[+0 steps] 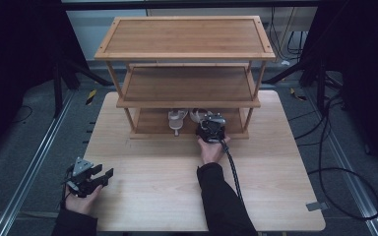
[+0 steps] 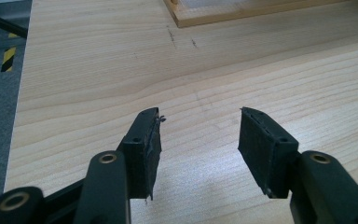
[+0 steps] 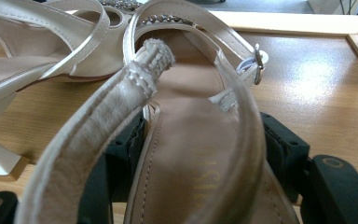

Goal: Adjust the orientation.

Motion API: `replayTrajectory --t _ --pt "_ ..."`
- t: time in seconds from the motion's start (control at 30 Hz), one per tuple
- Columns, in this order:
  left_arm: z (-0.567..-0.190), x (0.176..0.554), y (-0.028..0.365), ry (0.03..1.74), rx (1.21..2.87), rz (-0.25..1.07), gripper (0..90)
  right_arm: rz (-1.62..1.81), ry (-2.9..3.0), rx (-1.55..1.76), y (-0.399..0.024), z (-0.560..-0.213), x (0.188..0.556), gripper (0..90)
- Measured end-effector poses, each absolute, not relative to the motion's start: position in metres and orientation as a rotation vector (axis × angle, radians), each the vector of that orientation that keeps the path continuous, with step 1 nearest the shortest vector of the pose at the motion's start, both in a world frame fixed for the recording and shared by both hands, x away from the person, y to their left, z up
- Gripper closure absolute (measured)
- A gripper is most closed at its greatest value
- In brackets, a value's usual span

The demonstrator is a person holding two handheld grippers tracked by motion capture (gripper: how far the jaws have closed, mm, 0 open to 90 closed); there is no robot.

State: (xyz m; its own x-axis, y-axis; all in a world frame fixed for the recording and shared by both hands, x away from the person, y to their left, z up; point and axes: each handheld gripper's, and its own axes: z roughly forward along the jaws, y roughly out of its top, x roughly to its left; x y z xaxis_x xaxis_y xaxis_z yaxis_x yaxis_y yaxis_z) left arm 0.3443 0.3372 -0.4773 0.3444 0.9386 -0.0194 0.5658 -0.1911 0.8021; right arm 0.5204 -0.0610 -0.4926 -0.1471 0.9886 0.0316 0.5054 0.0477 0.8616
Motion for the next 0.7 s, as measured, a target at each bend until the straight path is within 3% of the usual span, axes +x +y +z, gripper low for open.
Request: replayTrajectory --t 0.37,0.53,0.7 --pt "-0.477 0.344 0.338 1.321 1.875 0.642 47.4 1.008 1.853 1.361 -0.067 -0.48 0.512 22.6" --pt "-0.477 0.344 0.338 1.321 1.875 0.645 47.4 1.044 1.874 1.339 -0.08 -0.471 0.495 22.4" --pt "-0.477 0.343 0.336 1.321 1.876 0.645 47.4 1.044 1.943 1.303 -0.089 -0.479 0.475 34.4"
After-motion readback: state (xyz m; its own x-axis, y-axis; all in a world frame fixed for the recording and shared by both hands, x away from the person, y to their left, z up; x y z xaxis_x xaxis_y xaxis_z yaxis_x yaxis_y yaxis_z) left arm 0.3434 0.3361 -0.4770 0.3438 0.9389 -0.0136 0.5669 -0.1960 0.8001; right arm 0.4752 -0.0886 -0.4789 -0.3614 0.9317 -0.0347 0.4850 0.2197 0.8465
